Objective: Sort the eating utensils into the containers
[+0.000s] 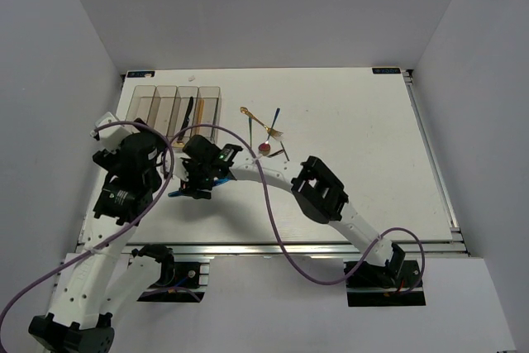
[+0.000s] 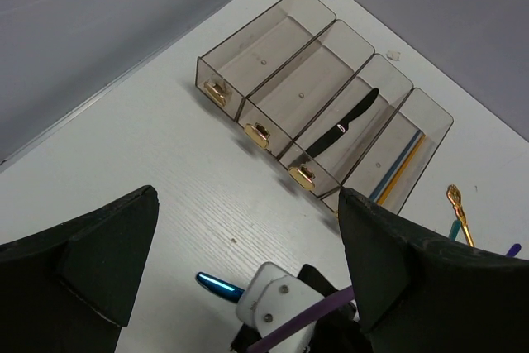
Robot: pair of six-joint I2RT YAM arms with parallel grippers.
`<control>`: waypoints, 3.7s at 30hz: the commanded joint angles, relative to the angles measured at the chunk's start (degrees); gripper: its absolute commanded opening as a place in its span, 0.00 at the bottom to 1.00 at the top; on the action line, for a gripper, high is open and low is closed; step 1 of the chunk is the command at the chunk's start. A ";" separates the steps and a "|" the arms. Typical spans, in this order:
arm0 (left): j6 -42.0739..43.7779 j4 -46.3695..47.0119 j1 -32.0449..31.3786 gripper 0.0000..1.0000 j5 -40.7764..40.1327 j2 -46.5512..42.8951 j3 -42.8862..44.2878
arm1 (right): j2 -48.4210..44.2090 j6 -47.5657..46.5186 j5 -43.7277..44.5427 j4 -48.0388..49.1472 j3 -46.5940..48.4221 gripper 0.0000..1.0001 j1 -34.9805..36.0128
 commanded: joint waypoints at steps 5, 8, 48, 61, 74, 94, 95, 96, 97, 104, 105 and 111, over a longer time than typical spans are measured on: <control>2.66 1.97 0.03 0.98 2.01 -5.72 -1.77 | 7.89 -3.25 -4.23 -2.83 10.18 0.64 0.22; 2.58 2.24 0.03 0.98 3.16 -6.35 -2.83 | 8.87 -2.99 -4.67 -0.47 10.29 0.62 -0.13; 4.25 3.56 0.03 0.98 4.31 -11.36 -6.96 | -20.21 17.40 16.84 -3.44 -43.58 0.00 1.18; 5.30 4.00 0.03 0.98 5.01 -12.32 -7.67 | -17.32 15.39 14.75 -14.08 -35.95 0.53 1.01; 5.92 4.70 0.03 0.98 6.15 -12.76 -7.93 | -15.12 17.05 11.95 -12.41 -36.83 0.38 1.01; 2.15 4.09 0.03 0.98 14.05 -13.82 -8.98 | -27.07 26.45 24.32 0.86 -41.48 0.00 1.62; 0.14 4.18 0.03 0.98 17.20 -13.91 -9.86 | -27.51 27.07 24.59 1.04 -41.31 0.00 1.54; -0.75 5.13 0.03 0.98 18.97 -13.82 -10.39 | -27.86 27.25 25.03 1.12 -41.22 0.00 1.62; -1.63 5.75 0.03 0.98 20.99 -13.82 -11.09 | -28.12 27.51 26.07 1.30 -41.22 0.00 1.62; -8.84 12.34 0.03 0.98 35.15 -12.15 -16.98 | -31.64 28.57 25.74 3.67 -42.62 0.00 1.10; -9.11 13.13 0.03 0.98 36.11 -12.06 -17.42 | -32.60 28.57 25.65 3.85 -42.89 0.00 0.92; -10.52 12.09 0.03 0.98 35.86 -12.94 -16.98 | -36.12 28.57 23.71 4.11 -43.77 0.00 0.22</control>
